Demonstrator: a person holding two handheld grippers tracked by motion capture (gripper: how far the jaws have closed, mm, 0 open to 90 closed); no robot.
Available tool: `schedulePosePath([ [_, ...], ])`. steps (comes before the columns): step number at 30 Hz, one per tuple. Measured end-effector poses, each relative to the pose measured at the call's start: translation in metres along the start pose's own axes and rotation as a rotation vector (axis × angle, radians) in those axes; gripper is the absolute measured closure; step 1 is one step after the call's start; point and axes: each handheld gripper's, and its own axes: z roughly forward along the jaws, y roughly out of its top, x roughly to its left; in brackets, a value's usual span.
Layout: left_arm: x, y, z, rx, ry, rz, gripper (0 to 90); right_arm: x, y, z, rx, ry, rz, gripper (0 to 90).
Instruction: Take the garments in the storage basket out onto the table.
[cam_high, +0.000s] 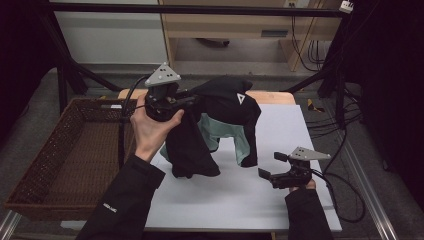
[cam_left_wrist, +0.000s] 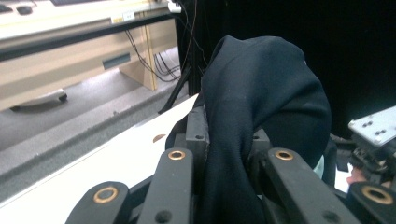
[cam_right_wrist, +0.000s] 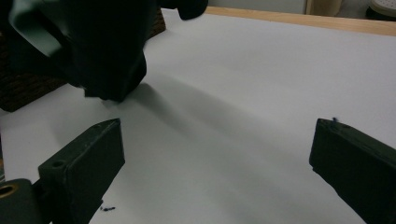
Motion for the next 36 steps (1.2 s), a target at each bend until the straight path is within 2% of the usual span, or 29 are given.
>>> schedulePosePath([
  [5, 0.003, -0.019, 0.005, 0.031, 0.024, 0.001, 77.5, 0.000, 0.000, 0.000, -0.001, -0.001, -0.001, 3.5],
  [19, 0.026, -0.085, 0.013, 0.114, 0.072, -0.061, 77.3, 0.000, -0.001, 0.001, 0.006, -0.006, -0.003, 3.5],
  [26, 0.033, -0.109, 0.017, 0.121, 0.062, -0.094, 77.0, 0.000, -0.001, 0.002, 0.007, -0.004, -0.004, 3.4],
  [36, 0.038, -0.134, 0.023, 0.143, 0.049, -0.123, 75.8, 0.000, -0.001, 0.002, 0.009, -0.005, -0.004, 3.4],
])
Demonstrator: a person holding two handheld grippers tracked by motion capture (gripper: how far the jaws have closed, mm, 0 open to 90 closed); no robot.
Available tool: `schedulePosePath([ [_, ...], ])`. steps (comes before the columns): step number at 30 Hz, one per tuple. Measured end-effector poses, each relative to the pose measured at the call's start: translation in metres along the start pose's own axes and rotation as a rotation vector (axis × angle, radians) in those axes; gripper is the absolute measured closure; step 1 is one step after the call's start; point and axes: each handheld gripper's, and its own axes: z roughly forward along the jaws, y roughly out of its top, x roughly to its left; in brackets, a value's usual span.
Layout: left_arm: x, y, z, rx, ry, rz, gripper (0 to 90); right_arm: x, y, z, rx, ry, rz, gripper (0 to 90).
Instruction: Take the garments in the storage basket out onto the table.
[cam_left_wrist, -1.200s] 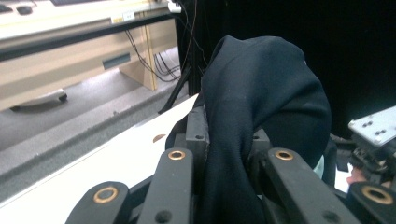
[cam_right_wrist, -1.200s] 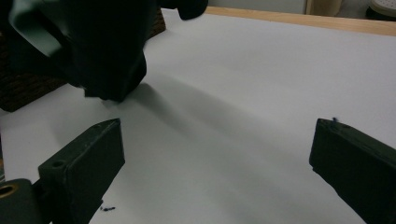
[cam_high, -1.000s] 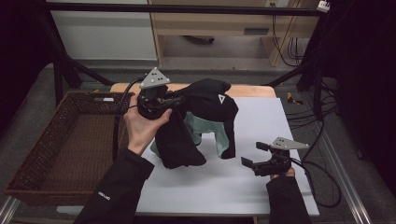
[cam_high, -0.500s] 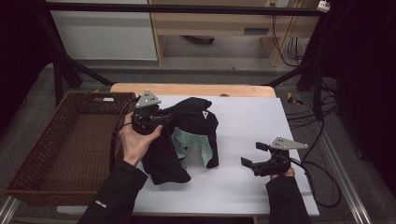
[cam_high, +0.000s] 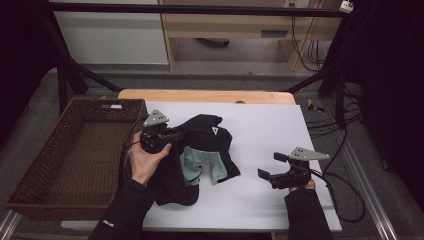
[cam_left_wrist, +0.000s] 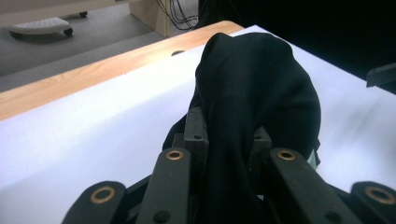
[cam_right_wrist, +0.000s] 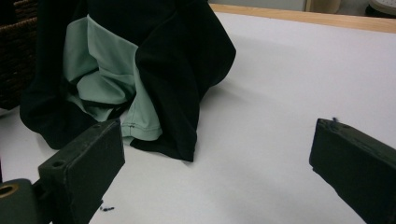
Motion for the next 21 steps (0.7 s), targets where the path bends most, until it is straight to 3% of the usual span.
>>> schedulePosePath([
  [15, 0.005, -0.025, 0.018, 0.051, 0.013, -0.003, 69.3, 0.000, 0.000, 0.001, 0.004, -0.002, -0.001, 3.4],
  [21, 0.008, -0.028, 0.018, 0.063, 0.016, -0.008, 55.7, 0.000, 0.000, 0.001, 0.004, -0.001, 0.000, 3.5],
])
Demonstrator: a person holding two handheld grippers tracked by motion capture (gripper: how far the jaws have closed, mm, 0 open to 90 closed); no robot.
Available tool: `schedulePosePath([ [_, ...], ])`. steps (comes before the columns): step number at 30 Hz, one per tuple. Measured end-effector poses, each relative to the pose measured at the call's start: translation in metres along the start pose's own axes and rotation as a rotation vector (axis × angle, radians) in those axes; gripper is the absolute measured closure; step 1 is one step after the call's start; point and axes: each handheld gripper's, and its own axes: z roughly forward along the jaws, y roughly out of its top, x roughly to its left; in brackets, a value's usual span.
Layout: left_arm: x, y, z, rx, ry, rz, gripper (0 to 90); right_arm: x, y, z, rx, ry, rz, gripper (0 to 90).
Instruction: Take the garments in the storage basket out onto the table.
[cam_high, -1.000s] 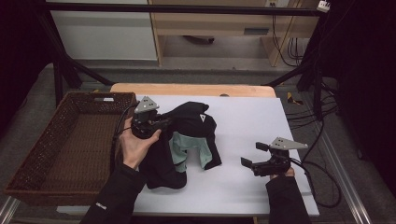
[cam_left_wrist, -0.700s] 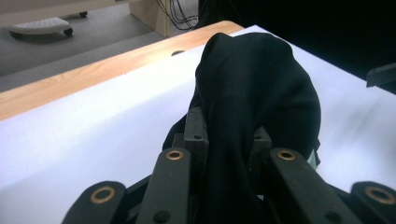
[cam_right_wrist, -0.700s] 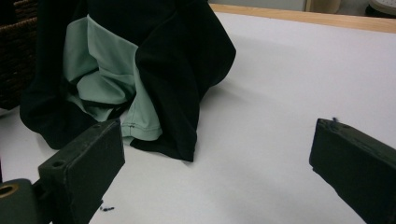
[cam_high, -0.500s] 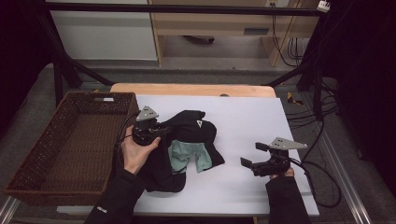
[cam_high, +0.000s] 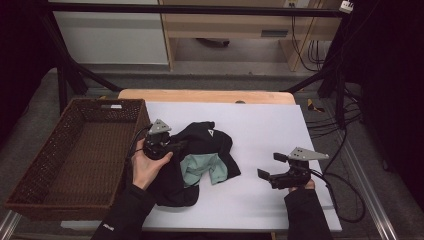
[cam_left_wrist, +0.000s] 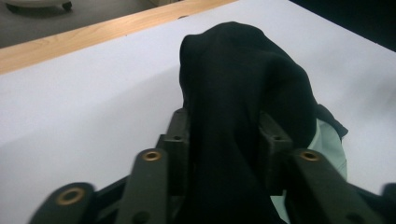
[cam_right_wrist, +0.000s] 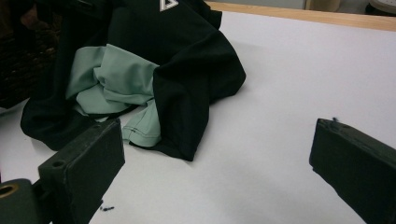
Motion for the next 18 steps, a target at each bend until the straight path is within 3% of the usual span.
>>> schedulePosePath([
  [9, -0.005, 0.009, -0.019, -0.064, 0.043, 0.016, 21.8, 0.000, 0.000, 0.000, -0.002, 0.001, 0.000, 3.4],
  [13, -0.009, 0.016, -0.033, -0.102, 0.045, 0.017, 12.8, 0.000, 0.000, 0.000, -0.002, 0.003, 0.000, 3.5],
  [18, -0.015, 0.024, -0.050, -0.123, 0.014, 0.017, 5.5, 0.000, 0.000, -0.001, -0.003, 0.003, 0.000, 3.5],
])
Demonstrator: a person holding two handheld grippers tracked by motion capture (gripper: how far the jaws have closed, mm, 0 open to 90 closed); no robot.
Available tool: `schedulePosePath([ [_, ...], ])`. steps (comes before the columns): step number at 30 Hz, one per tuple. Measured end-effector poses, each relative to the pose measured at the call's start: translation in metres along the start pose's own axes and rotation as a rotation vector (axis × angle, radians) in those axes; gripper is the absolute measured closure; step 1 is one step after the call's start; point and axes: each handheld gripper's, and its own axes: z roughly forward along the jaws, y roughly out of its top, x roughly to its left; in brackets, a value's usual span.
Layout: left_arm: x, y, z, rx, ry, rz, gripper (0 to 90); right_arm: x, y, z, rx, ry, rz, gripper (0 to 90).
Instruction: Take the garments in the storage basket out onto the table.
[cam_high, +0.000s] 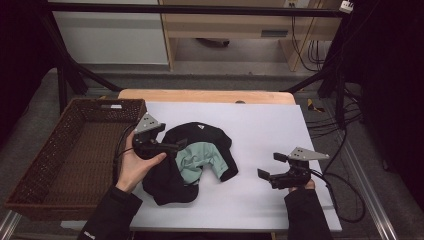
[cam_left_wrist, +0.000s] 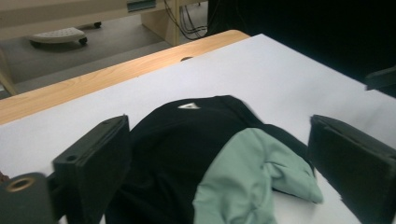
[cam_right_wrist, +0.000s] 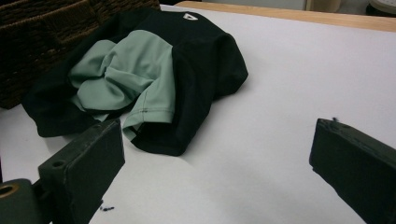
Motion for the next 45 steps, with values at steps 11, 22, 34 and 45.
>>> schedulePosePath([
  [11, -0.007, 0.019, -0.031, -0.022, -0.015, 0.040, 2.9, 0.000, 0.000, -0.001, -0.005, -0.003, 0.002, 3.5],
  [22, 0.003, 0.022, -0.067, -0.060, 0.031, 0.052, 2.8, 0.000, 0.000, -0.001, -0.006, -0.006, 0.003, 3.5],
  [34, 0.026, -0.015, -0.078, -0.069, 0.058, 0.005, 3.1, 0.000, 0.000, 0.000, -0.001, -0.007, 0.003, 3.4],
  [45, 0.046, -0.052, -0.082, -0.039, 0.088, -0.045, 3.1, 0.000, -0.001, 0.001, 0.002, -0.008, 0.008, 3.5],
])
